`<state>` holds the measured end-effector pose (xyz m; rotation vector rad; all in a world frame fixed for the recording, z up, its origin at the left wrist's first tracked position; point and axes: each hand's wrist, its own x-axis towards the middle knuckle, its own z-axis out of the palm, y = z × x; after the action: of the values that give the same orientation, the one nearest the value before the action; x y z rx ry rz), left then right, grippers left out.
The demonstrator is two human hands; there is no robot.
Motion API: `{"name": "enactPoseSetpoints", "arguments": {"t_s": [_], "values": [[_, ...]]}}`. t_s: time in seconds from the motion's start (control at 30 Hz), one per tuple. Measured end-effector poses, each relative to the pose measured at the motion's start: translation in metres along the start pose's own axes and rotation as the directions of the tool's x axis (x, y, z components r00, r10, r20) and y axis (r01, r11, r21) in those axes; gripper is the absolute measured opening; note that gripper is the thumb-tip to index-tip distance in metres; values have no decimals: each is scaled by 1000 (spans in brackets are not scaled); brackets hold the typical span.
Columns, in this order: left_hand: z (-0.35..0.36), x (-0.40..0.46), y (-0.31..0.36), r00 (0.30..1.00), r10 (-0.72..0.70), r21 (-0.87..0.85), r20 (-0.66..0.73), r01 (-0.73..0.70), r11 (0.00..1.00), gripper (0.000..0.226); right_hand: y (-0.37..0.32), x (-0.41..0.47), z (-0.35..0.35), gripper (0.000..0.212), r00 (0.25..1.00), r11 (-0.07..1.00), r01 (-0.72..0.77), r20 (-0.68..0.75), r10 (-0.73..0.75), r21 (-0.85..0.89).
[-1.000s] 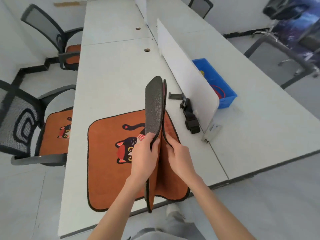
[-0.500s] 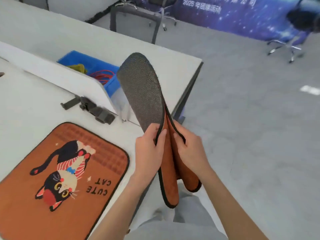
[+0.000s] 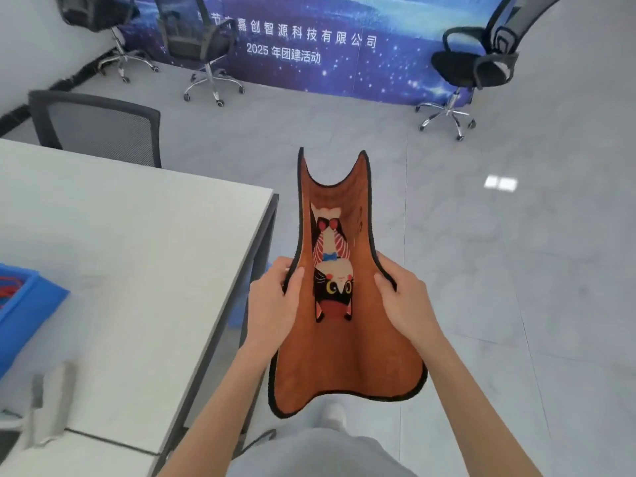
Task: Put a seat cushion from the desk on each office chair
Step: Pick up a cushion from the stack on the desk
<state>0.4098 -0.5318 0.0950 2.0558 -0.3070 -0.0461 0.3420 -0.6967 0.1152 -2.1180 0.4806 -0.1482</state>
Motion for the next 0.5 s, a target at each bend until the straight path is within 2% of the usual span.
{"name": "enactPoseSetpoints", "arguments": {"t_s": [0.23,0.5], "values": [[38,137,0,987,-141,-19,-82,140,990,14,13,154,-31,39,999,996,-31,18,33,-89],[68,326,-11,951,-268,-130,-156,249,960,9,-11,367,-16,39,992,983,65,116,-46,-172]]}}
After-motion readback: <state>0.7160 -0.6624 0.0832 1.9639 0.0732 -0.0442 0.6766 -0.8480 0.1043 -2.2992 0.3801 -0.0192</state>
